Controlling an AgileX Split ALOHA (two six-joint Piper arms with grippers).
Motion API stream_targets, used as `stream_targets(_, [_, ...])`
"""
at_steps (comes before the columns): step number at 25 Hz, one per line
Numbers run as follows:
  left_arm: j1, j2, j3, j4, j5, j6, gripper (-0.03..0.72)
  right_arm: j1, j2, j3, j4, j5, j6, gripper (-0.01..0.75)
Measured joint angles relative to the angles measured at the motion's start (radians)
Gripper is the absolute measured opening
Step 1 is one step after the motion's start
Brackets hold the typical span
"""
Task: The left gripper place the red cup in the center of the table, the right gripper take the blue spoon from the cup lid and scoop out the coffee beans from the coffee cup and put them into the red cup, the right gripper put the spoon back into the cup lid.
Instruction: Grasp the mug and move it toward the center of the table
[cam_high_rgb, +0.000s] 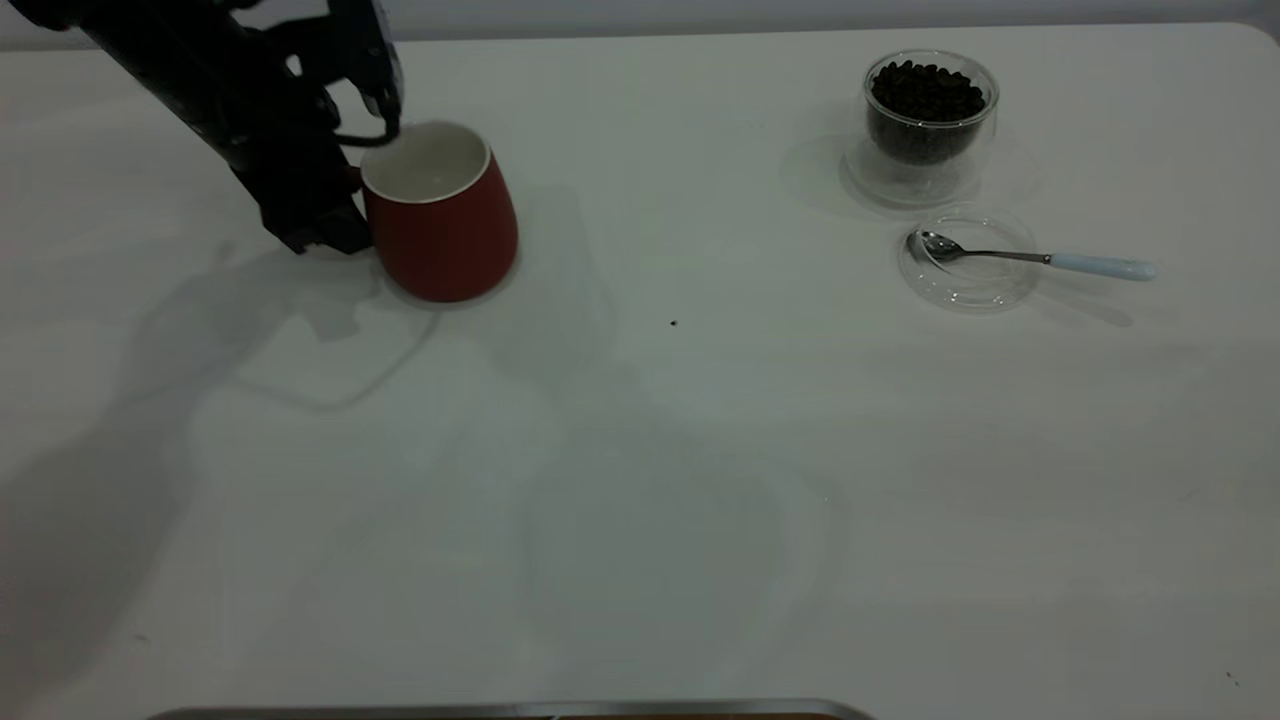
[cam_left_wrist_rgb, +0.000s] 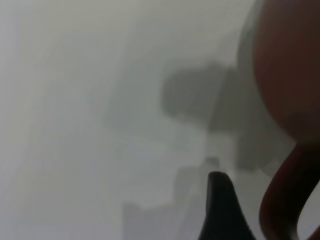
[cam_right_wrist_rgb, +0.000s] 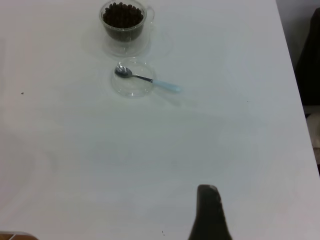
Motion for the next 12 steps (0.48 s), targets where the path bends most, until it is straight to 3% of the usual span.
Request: stream_targets(12, [-0.091,0.037,-0.001,0.0,-0.046,0.114,0.536,0.0,0.0,0.0,0.0,0.0,0.0,0.586])
